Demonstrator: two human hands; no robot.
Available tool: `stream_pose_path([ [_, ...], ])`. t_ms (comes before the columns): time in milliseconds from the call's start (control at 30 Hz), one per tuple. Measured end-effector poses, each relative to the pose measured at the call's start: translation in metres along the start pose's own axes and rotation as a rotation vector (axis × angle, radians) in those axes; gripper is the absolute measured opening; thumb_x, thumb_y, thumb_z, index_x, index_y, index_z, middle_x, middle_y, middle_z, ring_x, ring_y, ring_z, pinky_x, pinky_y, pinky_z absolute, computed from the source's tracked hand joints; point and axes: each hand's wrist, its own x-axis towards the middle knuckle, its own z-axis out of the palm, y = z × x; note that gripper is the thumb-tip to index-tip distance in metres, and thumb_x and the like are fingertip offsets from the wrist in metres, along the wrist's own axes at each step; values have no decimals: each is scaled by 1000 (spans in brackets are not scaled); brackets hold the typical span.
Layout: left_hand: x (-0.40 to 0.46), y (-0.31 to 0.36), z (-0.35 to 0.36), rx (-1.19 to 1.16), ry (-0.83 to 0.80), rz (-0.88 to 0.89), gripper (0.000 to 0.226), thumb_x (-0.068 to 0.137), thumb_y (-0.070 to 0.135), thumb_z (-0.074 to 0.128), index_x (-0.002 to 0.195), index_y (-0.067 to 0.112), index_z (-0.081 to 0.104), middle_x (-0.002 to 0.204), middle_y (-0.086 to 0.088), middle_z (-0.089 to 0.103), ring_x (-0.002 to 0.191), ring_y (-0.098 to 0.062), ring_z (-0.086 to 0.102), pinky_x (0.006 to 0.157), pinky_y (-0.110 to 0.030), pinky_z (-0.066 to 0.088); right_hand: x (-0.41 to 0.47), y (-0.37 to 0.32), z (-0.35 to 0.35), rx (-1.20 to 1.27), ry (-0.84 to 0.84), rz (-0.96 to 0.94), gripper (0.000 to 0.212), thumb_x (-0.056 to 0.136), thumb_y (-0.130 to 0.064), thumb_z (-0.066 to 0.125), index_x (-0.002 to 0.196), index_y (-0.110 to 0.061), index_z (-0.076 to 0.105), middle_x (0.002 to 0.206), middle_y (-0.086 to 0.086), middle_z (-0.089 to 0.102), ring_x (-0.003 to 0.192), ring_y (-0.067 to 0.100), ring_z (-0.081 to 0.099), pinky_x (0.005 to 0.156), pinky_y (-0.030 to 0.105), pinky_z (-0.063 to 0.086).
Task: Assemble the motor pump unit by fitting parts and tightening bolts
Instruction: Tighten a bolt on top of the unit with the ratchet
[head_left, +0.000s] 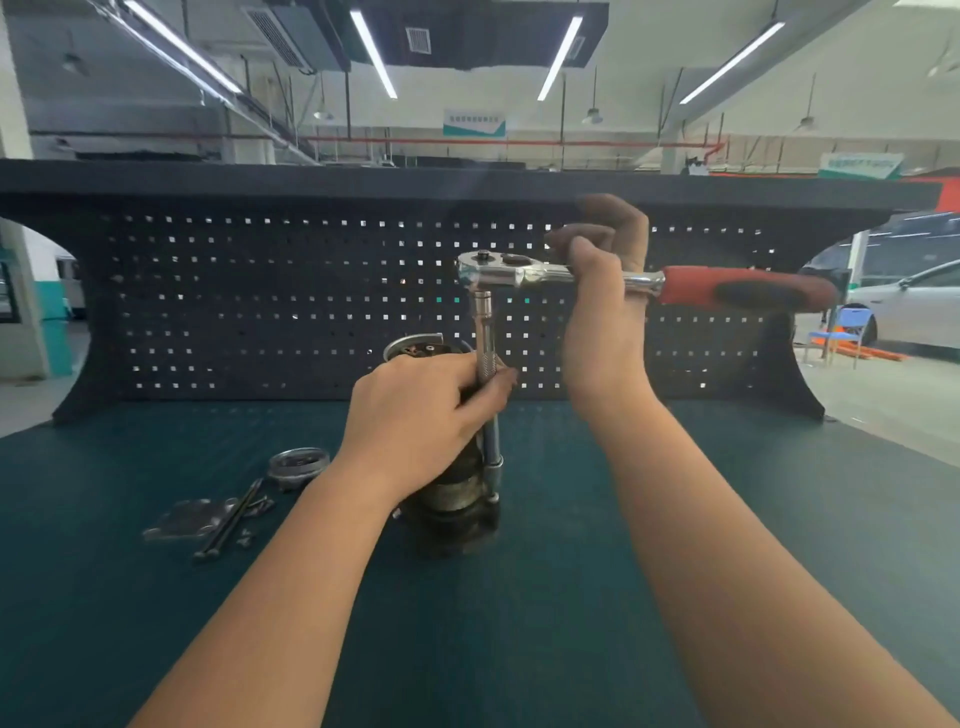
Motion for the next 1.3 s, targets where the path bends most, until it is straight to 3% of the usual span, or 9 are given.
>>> stream_pose_path([
  [133, -2, 7, -9, -69, 9, 29, 36, 72, 89, 20, 90, 73, 46, 58, 31, 57, 56, -3, 44, 51, -19, 25, -11, -8, 16, -67, -26, -301, 28, 76, -5, 37, 96, -23, 46, 84, 3, 53, 81, 10, 54, 79, 24, 45],
  [233, -4, 6, -17, -57, 3, 6, 17, 79, 67, 38, 71, 82, 36, 54, 43, 47, 44, 3, 29, 49, -19, 18, -18, -17, 21, -338, -85, -470, 24, 74, -13, 36, 86, -30, 48, 83, -16, 51, 86, 12, 51, 82, 50, 44],
  [333, -6, 5, -20, -74, -72, -53, 26, 83, 57, 38, 60, 62, 49, 41, 9, 42, 47, -7, 36, 49, -26, 19, -22, -20, 24, -381, -85, -565, 22, 71, -11, 37, 77, -15, 58, 81, -8, 53, 84, 13, 48, 81, 46, 41],
  [400, -6, 13, -22, -22, -111, -62, 33, 79, 41, 31, 48, 33, 36, 51, 13, 36, 49, -20, 37, 49, -30, 19, -24, -19, 26, -442, -62, -642, 21, 67, -8, 40, 71, -6, 61, 79, 0, 59, 80, 19, 49, 77, 42, 38],
  [633, -1, 23, -8, -168, -96, -186, 46, 91, -1, 44, 53, 16, 24, 50, 1, 29, 47, -7, 24, 54, -6, 35, -31, -18, 35, -750, -106, -628, 23, 62, 2, 50, 76, -8, 65, 73, 2, 58, 76, 26, 52, 76, 40, 35],
  [833, -5, 8, -7, -372, -124, -154, 48, 82, -16, 51, 62, 24, 34, 60, 5, 35, 67, -23, 38, 63, -35, 30, -39, -31, 43, -706, -355, -551, 32, 72, -5, 62, 101, -17, 67, 88, -8, 62, 90, 21, 54, 88, 46, 34],
  [1000, 1, -2, 6, -229, -202, -268, 18, 92, 5, 56, 109, -2, 58, 111, -29, 60, 92, -40, 58, 78, -38, 48, -35, -14, 39, -602, -283, -737, 18, 82, -7, 61, 97, -13, 69, 87, -5, 65, 88, 18, 57, 86, 46, 36],
  [1133, 1, 8, -3, -84, -21, -58, 22, 88, 48, 41, 88, 44, 62, 60, 10, 58, 50, -8, 35, 49, -23, 25, -27, 2, 21, -228, 41, -533, 23, 78, -9, 45, 88, -24, 59, 86, -5, 59, 94, 13, 57, 82, 48, 45],
  [1300, -2, 12, -7, -53, -17, -53, 31, 88, 66, 41, 100, 52, 66, 76, 17, 70, 69, -9, 56, 55, -13, 30, -10, -3, 4, 22, 278, -157, 20, 75, -5, 41, 85, -11, 57, 86, 11, 52, 76, 4, 47, 72, 14, 39],
])
